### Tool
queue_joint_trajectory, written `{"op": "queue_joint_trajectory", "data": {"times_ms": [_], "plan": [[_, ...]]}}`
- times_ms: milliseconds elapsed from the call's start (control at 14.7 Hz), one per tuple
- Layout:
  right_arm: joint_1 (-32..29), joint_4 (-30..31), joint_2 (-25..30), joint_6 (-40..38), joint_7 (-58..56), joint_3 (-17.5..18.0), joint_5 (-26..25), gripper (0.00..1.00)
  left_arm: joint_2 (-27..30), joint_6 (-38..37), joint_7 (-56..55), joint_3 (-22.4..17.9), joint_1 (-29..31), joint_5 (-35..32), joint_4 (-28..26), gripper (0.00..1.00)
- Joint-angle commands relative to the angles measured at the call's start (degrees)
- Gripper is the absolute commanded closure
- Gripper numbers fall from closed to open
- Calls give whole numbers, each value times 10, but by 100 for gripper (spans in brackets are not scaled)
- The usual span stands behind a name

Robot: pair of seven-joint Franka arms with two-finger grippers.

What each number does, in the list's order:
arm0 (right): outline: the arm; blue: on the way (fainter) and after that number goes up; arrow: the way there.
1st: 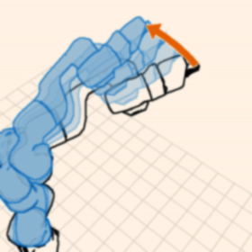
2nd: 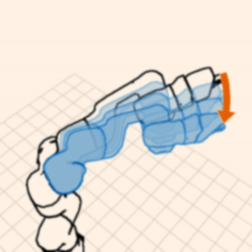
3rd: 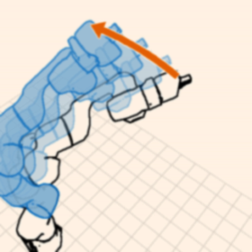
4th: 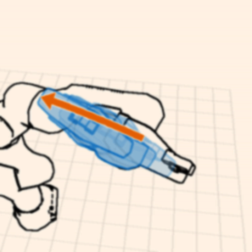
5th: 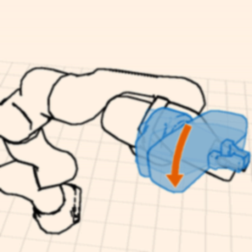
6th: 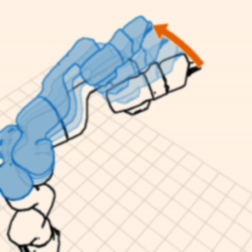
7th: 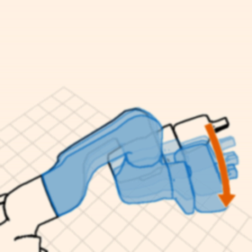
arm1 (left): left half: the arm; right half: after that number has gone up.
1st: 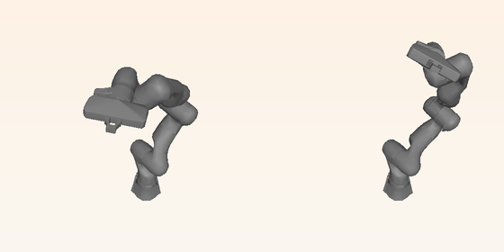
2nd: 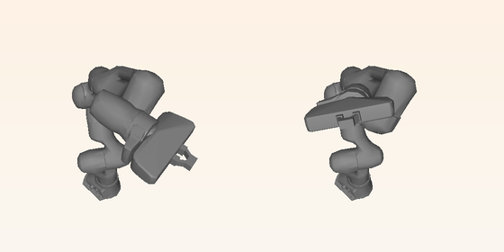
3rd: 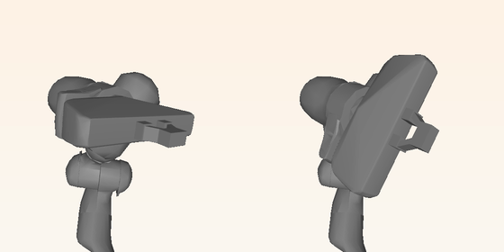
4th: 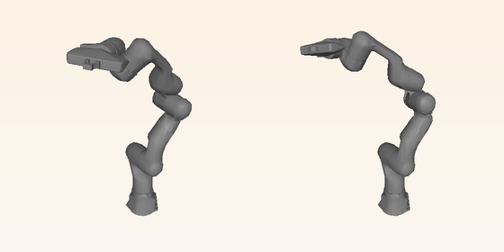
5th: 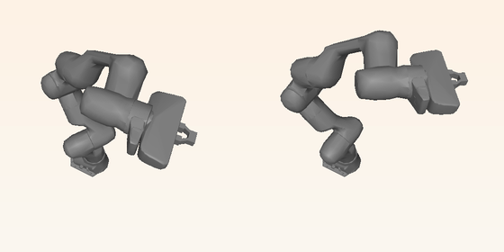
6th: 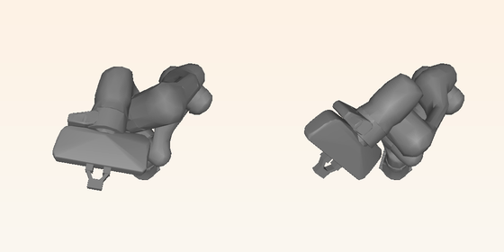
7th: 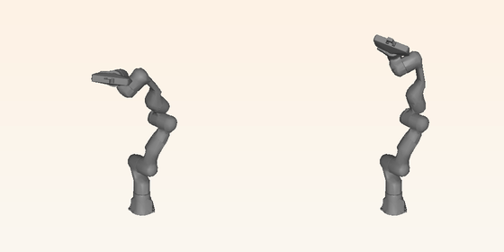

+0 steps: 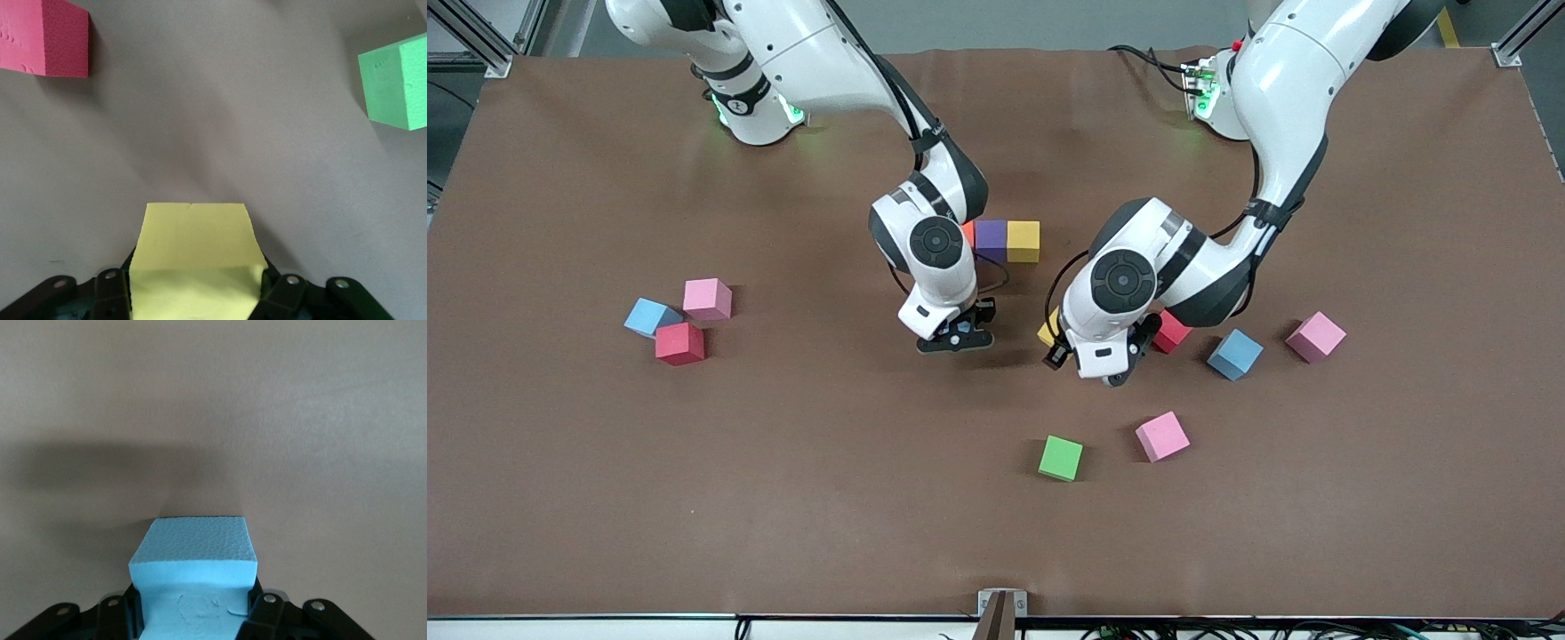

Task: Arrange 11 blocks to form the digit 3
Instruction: 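Place blue under purple with the right gripper while the left gripper holds yellow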

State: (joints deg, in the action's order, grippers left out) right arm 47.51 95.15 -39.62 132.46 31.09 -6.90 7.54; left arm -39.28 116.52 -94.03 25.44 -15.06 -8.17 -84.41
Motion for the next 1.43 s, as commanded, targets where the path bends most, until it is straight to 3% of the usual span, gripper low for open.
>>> {"op": "queue_joint_trajectory", "data": {"times_ms": [0, 883, 1358], "plan": [[4, 44, -7, -22, 5, 14, 2, 64, 12, 6, -12, 0, -4, -11, -11, 99], [-10, 46, 0, -55, 34, 40, 3, 62, 10, 37, -13, 0, -10, -8, -11, 98], [-14, 45, -1, -55, 67, 43, 5, 62, -9, 89, -88, 0, -38, -11, -14, 98]]}}
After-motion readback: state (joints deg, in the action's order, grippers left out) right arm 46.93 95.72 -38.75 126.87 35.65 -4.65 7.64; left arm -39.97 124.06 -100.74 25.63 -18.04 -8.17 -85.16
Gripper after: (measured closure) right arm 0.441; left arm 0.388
